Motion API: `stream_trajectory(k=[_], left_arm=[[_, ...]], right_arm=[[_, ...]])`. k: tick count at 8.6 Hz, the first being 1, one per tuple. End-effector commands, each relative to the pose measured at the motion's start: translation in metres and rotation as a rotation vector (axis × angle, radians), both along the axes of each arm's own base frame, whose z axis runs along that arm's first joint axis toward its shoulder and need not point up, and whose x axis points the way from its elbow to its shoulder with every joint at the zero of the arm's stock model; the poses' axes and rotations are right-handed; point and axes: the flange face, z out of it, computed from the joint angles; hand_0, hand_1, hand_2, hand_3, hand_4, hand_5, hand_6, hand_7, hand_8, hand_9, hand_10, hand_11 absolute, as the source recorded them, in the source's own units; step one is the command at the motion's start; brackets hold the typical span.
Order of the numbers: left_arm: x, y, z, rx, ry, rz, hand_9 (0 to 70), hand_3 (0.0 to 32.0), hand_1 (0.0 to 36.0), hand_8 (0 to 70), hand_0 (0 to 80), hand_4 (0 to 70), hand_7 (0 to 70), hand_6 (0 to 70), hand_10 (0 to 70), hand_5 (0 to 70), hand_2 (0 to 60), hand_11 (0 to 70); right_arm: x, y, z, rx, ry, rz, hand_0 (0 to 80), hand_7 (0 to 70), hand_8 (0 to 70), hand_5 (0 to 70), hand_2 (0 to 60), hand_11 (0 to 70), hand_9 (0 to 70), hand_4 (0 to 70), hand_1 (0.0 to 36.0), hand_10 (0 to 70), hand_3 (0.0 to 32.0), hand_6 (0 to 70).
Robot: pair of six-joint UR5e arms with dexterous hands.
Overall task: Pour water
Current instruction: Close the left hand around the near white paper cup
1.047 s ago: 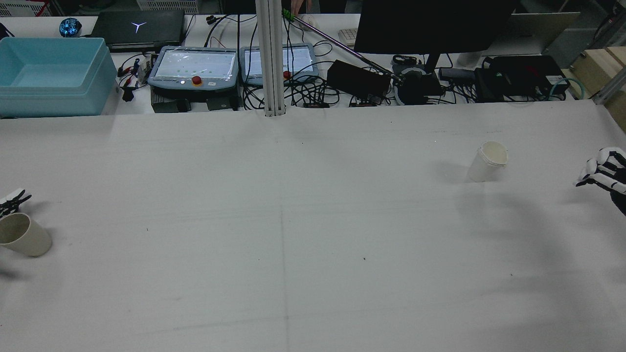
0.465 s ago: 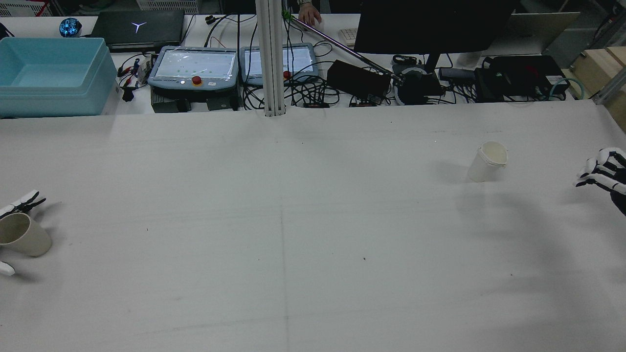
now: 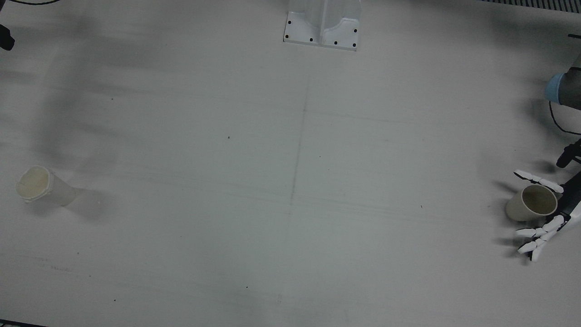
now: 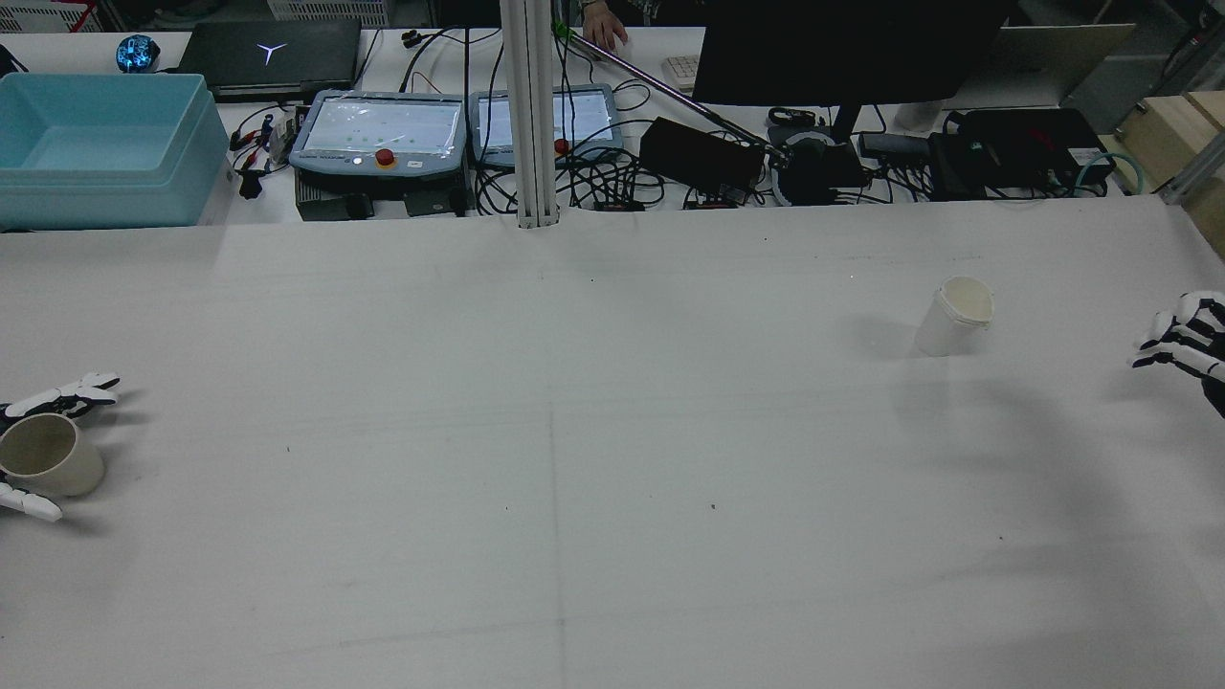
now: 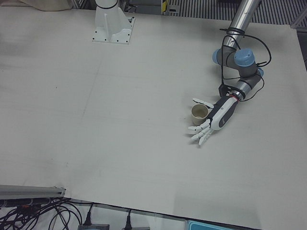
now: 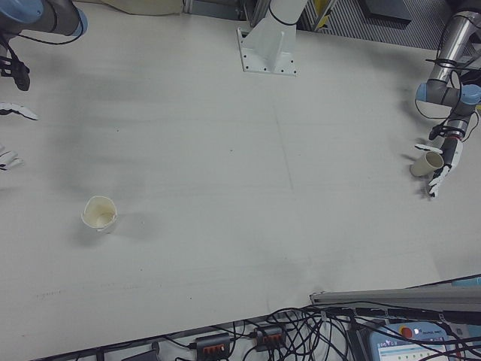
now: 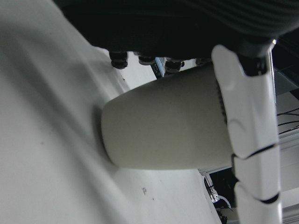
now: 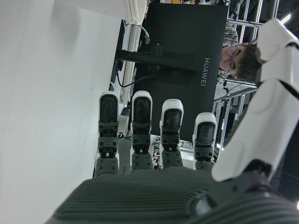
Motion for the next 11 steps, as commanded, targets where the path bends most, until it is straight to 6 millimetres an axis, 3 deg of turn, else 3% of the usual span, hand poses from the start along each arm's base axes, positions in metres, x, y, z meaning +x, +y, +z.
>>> stream_trajectory(k=[1,2,4,5,6,7,9,10,11], left_arm=[[0.001,-0.006,-0.005,-0.032,0.027,-0.031,2.0,0.0,21.5,1.7,63.2,23.2,17.0,7.1,3.0,70.0,4.2,6.6],[-0.002,-0.006,-0.002,-0.063,0.033,-0.042,2.5,0.0,22.7,2.1,69.4,30.0,19.5,8.8,3.6,70.0,2.6,7.5],[-0.001,-0.007,-0.005,-0.067,0.037,-0.043,3.4,0.0,17.0,2.6,61.3,54.1,24.0,11.3,4.7,70.0,2.4,8.2],[0.0,-0.008,-0.011,-0.069,0.038,-0.041,3.7,0.0,19.1,3.5,68.5,64.4,25.6,13.2,5.5,70.0,1.0,9.5],[0.0,-0.008,-0.012,-0.089,0.048,-0.036,4.1,0.0,24.0,4.1,80.0,68.3,26.6,14.3,6.2,70.0,2.0,10.9],[0.0,-0.009,-0.015,-0.088,0.056,-0.041,4.5,0.0,30.1,4.5,80.0,70.0,27.0,14.7,6.7,70.0,14.2,12.1],[0.0,-0.008,-0.014,-0.105,0.069,-0.036,4.6,0.0,35.4,4.7,80.0,70.0,27.0,14.6,7.0,70.0,40.3,12.7],[0.0,-0.008,-0.014,-0.11,0.074,-0.035,4.3,0.0,36.0,4.5,80.0,70.0,26.9,14.3,7.0,70.0,51.4,12.7],[-0.001,-0.008,-0.013,-0.119,0.082,-0.032,4.1,0.0,36.0,4.3,80.0,70.0,26.6,13.8,7.0,70.0,57.1,12.6]], right_arm=[[0.005,0.006,0.008,-0.015,0.011,0.005,46.0,54.7,31.2,70.0,17.3,42.7,45.9,0.0,10.1,29.0,0.0,32.7],[0.006,0.007,0.011,-0.02,0.014,0.005,46.1,54.0,30.8,70.0,17.0,42.2,45.4,0.0,10.1,28.6,0.0,32.2],[0.005,0.007,0.011,-0.02,0.013,0.003,46.0,52.1,29.9,70.0,16.6,41.7,44.5,0.0,10.1,28.2,0.0,30.5],[0.006,0.007,0.011,-0.02,0.011,0.005,45.9,52.0,29.5,70.0,16.2,41.0,44.0,0.0,10.2,27.6,0.0,30.2],[0.006,0.007,0.011,-0.02,0.01,0.005,46.1,52.1,29.4,70.0,16.0,40.6,43.8,0.0,10.3,27.3,0.0,30.1],[0.006,0.007,0.011,-0.02,0.008,0.005,45.9,51.4,29.1,70.0,16.0,40.4,43.5,0.0,10.3,27.2,0.0,29.4],[0.006,0.007,0.011,-0.021,0.001,0.007,46.1,50.9,28.9,70.0,15.6,40.4,43.2,0.0,10.4,27.1,0.0,28.8],[0.007,0.008,0.011,-0.022,0.0,0.007,46.0,50.7,28.8,70.0,15.8,40.5,43.2,0.0,10.5,27.2,0.0,28.7],[0.007,0.008,0.011,-0.022,-0.001,0.007,46.1,50.8,28.8,70.0,15.6,40.4,43.2,0.0,10.5,27.1,0.0,28.7]])
